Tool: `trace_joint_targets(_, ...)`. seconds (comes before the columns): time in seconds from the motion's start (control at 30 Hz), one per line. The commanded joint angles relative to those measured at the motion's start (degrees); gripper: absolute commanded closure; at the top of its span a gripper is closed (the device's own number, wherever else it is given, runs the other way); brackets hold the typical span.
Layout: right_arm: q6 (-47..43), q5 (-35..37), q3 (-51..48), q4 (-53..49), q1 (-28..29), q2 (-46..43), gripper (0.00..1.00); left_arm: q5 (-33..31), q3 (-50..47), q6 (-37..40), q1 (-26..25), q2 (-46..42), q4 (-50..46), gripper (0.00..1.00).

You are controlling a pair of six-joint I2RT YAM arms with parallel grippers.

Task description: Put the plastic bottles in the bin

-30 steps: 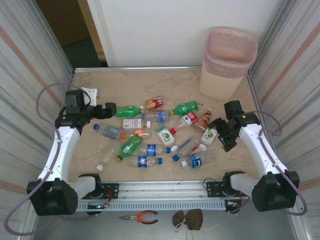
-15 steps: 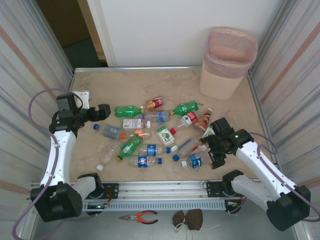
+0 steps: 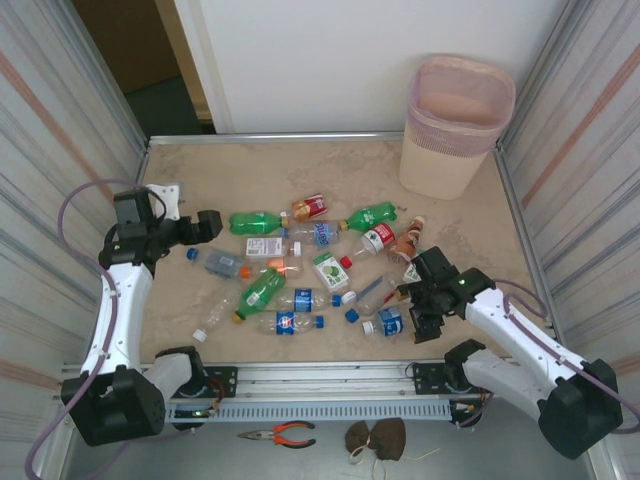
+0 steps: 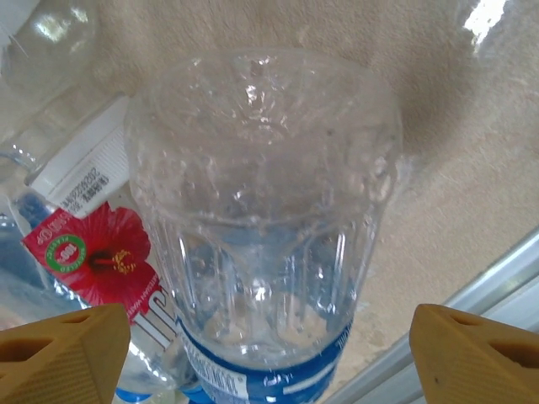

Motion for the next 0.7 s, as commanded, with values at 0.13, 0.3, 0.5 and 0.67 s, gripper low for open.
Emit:
trace_joint_targets(0.13, 3.0, 2.1, -3.6, 2.9, 0.3, 1.9, 0.19, 1.6, -0.3, 0.1, 0.4, -1.2, 1.4, 0.01)
trace_joint_targets(0.3, 3.1, 3.0, -5.4, 4.7, -0.1, 3.1, 0.20, 1.5, -0.4, 0.1, 0.4, -1.2, 1.4, 0.01)
trace_joint_targets(0.5, 2.6, 3.5, -7.1, 6.2, -1.0, 3.4, 0.25, 1.2, -0.5, 0.3, 0.4, -1.3, 1.4, 0.01)
trace_joint_targets(0.67, 1.7, 4.0, -7.2, 5.6, -1.7, 3.4, 0.30, 1.0, -0.5, 0.2, 0.4, -1.5, 1.3, 0.01)
